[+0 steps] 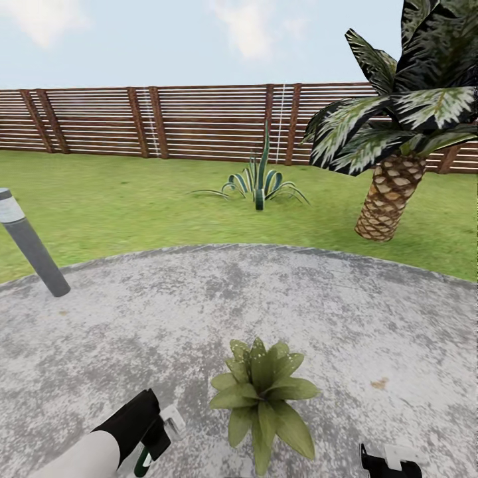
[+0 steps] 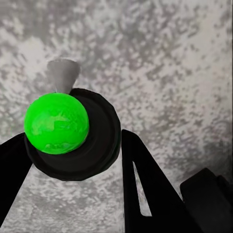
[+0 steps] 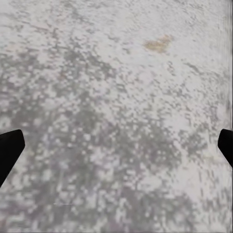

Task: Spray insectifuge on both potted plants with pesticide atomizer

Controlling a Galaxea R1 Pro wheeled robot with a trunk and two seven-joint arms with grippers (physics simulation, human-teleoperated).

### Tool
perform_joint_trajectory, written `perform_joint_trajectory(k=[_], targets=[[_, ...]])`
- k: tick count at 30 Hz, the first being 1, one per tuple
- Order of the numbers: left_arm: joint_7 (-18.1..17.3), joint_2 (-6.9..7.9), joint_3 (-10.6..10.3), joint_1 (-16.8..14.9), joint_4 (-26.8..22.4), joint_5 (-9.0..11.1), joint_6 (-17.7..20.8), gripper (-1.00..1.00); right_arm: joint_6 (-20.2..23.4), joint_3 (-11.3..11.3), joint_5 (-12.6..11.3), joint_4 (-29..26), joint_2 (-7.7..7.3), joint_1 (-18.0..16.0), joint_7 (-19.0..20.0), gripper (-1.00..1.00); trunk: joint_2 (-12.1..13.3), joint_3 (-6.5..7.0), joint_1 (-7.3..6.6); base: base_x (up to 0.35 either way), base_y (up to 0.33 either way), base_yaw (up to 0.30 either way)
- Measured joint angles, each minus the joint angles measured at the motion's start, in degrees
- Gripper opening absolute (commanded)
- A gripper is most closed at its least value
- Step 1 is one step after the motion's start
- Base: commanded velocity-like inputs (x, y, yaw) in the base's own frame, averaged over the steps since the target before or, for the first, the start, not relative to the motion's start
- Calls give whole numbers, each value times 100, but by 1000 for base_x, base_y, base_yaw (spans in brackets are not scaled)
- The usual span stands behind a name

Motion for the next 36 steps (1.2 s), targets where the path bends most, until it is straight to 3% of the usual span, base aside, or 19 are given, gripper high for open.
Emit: perform_joint_trajectory(k=[6, 9, 12, 13, 14, 26, 30, 36], targets=[[-86, 19, -47, -75, -11, -17, 45, -100, 1, 0, 0, 2, 0, -1, 1, 100, 0, 0, 0, -1, -44, 0], [-510, 51, -72, -131, -145, -81, 54, -100, 1, 0, 0, 2, 0, 0, 1, 100, 0, 0, 0, 0, -1, 0], [-1240, 292, -81, -232, -277, -123, 3, -100, 1, 3, 0, 10, 0, 0, 1, 100, 0, 0, 0, 0, 0, 0], [-1431, 450, -69, -216, -285, -101, -208, -100, 1, 4, 0, 11, 0, -1, 1, 100, 0, 0, 0, 0, 0, 0], [-1466, 491, -27, -183, -271, -49, -709, -100, 1, 6, 0, 9, 0, 0, 3, 100, 0, 0, 0, 0, 0, 7], [-1127, 367, -7, -171, -193, 203, -804, -100, 1, 0, 0, 2, 0, -2, 0, 100, 0, 0, 0, 0, 0, 234], [-1086, 272, -9, -167, -176, 429, -804, -100, 0, 0, 0, 2, 0, -1, 1, 100, 0, 0, 0, 22, -59, 65], [-1066, 248, -15, -167, -176, 497, -808, -100, 0, 2, 7, 0, -5, 0, 0, 100, 0, 0, 0, 13, -244, 4]])
